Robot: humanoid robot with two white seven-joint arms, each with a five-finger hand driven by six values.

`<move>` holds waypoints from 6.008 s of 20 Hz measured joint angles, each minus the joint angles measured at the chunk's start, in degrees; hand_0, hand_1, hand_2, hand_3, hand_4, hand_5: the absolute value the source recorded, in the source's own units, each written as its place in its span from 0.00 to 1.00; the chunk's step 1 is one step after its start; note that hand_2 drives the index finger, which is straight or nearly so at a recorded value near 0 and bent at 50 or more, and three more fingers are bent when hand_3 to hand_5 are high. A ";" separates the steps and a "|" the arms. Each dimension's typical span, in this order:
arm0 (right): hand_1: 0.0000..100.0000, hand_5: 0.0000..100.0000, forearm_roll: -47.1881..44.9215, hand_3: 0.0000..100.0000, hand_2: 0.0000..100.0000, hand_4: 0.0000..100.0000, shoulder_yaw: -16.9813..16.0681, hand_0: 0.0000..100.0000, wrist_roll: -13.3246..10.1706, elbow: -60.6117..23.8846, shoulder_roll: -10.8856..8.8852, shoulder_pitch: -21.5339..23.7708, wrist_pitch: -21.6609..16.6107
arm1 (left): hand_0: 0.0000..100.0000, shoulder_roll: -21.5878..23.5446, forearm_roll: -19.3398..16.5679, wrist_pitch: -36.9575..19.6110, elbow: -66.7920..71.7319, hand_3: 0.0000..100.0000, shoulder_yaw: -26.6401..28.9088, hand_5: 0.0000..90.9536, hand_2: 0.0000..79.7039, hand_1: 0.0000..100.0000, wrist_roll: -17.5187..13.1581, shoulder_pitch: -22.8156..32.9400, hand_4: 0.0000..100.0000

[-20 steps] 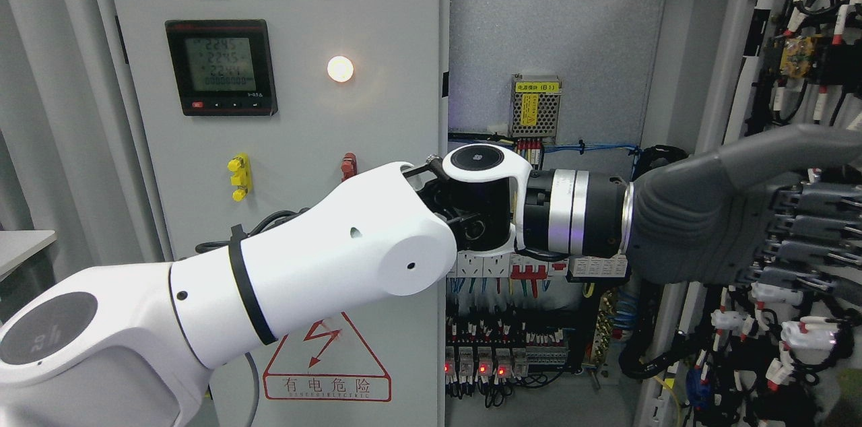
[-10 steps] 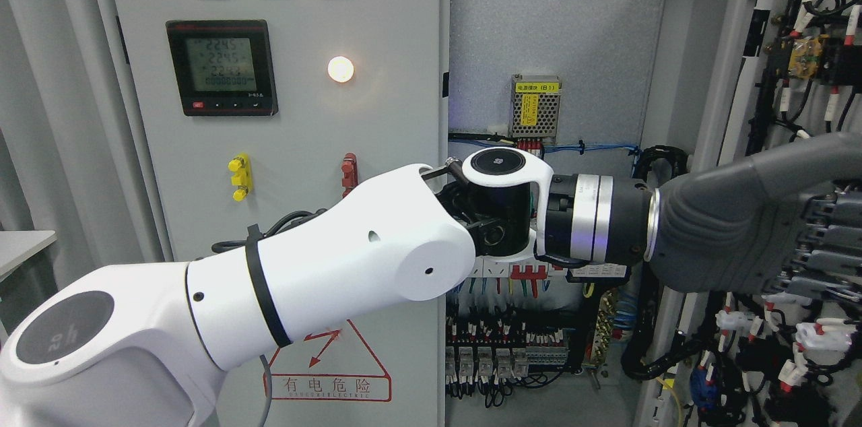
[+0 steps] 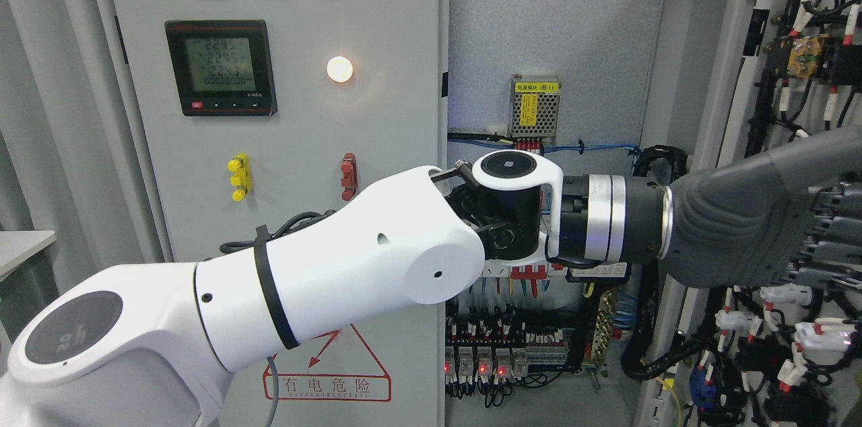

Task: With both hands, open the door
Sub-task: 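Keep pushing the button-panel door fully open with the left hand, then withdraw the left hand down out of the cabinet, then raise the right hand into the gap beside the lamp-panel door edge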

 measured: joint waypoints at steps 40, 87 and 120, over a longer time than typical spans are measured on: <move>0.00 0.00 -0.01 0.00 0.00 0.00 0.00 0.22 -0.05 0.00 0.00 0.00 0.00 | 0.30 28.13 -54.70 0.11 -21.06 0.03 19.86 0.00 0.03 0.00 8.11 64.83 0.04; 0.00 0.00 -0.52 0.00 0.00 0.00 14.44 0.22 -0.88 -107.82 -2.27 16.92 -9.29 | 0.30 0.53 -77.61 -5.67 69.12 0.03 62.65 0.00 0.03 0.00 29.64 97.81 0.04; 0.00 0.00 -10.28 0.00 0.00 0.00 14.00 0.22 -8.48 -102.24 -0.12 -26.17 1.41 | 0.30 -0.34 -77.96 -6.03 71.74 0.03 63.56 0.00 0.03 0.00 29.26 97.73 0.04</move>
